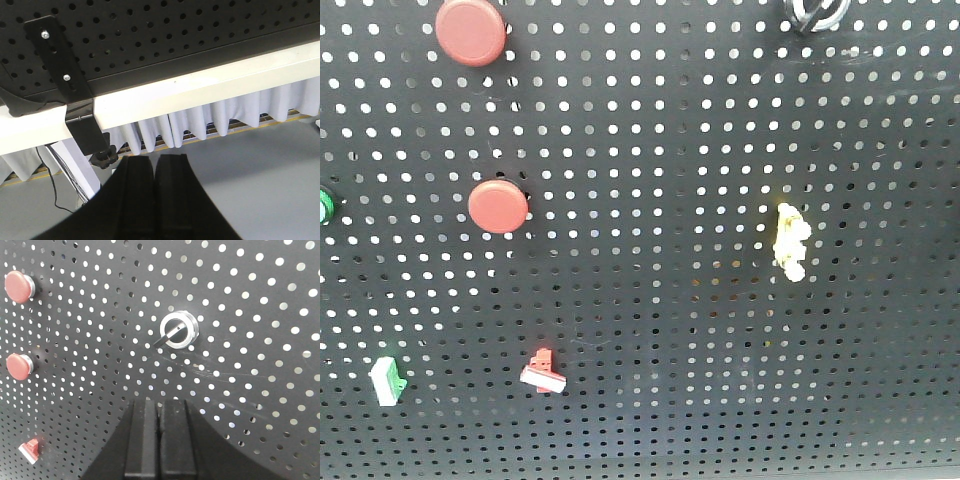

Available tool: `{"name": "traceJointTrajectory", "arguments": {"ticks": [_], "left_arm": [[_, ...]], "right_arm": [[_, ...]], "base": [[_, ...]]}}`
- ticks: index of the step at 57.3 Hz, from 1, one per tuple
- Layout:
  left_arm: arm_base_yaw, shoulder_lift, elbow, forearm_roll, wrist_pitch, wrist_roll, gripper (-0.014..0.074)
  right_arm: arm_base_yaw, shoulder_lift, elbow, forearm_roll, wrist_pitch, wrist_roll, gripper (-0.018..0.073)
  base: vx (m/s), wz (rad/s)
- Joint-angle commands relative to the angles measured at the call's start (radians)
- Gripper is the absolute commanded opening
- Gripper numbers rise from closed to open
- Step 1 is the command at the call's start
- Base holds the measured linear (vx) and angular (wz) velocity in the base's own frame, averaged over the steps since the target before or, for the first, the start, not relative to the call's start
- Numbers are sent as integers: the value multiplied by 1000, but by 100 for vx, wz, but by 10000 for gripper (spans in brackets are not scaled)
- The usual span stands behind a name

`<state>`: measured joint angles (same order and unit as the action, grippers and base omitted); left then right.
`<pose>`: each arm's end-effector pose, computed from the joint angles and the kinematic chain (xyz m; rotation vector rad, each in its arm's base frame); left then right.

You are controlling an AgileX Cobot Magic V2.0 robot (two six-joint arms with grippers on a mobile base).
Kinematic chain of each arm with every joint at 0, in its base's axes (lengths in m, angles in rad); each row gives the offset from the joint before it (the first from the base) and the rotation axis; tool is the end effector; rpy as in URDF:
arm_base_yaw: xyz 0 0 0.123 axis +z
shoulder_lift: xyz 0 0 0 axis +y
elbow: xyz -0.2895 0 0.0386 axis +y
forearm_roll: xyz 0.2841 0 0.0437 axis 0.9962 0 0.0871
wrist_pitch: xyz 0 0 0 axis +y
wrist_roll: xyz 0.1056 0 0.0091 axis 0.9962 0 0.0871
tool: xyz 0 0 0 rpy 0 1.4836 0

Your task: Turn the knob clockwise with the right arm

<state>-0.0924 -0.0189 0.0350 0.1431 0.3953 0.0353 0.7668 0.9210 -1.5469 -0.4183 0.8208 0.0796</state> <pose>0.0951 -0.0030 0.1618 0.2079 1.8807 0.1032 0.1380 0.0891 0.5722 -0.5584 1.5351 0.1775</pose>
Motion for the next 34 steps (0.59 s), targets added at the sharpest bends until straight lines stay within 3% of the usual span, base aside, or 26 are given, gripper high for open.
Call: {"name": "traceJointTrajectory", "arguments": {"ticks": [1,15,27,34], "left_arm": [[-1,-11,8,0,-78,-12,-6],[-1,-11,8,0,-78,-12,-6],[-1,-11,8,0,-78,-12,-6],[-1,-11,8,0,-78,-12,-6]], "right_arm": [[-3,-6,-21,-35,-78,-10,-9],[-3,-9,75,-60,-129,-10,-9],[-10,-60,438,-71,-418,92,-9],[-105,-79,631,25,-608,165,-9]], "base": [[0,0],[0,0],[0,0],[0,0]]}}
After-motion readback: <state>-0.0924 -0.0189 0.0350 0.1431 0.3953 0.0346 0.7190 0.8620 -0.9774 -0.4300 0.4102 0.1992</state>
